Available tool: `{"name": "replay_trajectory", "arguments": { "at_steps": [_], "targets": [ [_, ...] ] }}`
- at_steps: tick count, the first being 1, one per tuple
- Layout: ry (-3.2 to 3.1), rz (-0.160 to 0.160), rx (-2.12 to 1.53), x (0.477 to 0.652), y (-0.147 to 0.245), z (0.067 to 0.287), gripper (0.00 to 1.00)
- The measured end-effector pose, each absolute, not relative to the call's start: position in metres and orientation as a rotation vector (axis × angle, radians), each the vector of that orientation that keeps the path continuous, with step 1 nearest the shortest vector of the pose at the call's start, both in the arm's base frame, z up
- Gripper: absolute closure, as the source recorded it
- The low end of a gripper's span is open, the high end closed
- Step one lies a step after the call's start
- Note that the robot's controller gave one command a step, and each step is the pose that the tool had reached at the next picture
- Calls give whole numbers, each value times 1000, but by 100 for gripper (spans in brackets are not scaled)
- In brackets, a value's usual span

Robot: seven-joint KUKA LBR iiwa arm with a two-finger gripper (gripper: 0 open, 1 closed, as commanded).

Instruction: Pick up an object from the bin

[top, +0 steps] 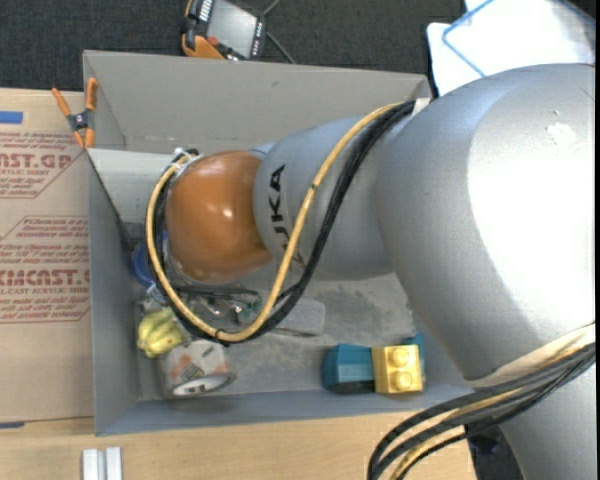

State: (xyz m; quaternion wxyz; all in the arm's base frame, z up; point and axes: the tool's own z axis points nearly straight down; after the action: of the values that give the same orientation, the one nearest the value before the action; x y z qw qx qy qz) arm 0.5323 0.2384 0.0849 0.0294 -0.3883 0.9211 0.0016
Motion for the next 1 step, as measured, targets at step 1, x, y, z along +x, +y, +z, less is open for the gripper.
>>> {"name": "replay_trajectory", "arguments": {
  "at_steps": [1],
  "targets": [
    [2852, 11, -1157, 529, 236, 72, 100]
  ]
}}
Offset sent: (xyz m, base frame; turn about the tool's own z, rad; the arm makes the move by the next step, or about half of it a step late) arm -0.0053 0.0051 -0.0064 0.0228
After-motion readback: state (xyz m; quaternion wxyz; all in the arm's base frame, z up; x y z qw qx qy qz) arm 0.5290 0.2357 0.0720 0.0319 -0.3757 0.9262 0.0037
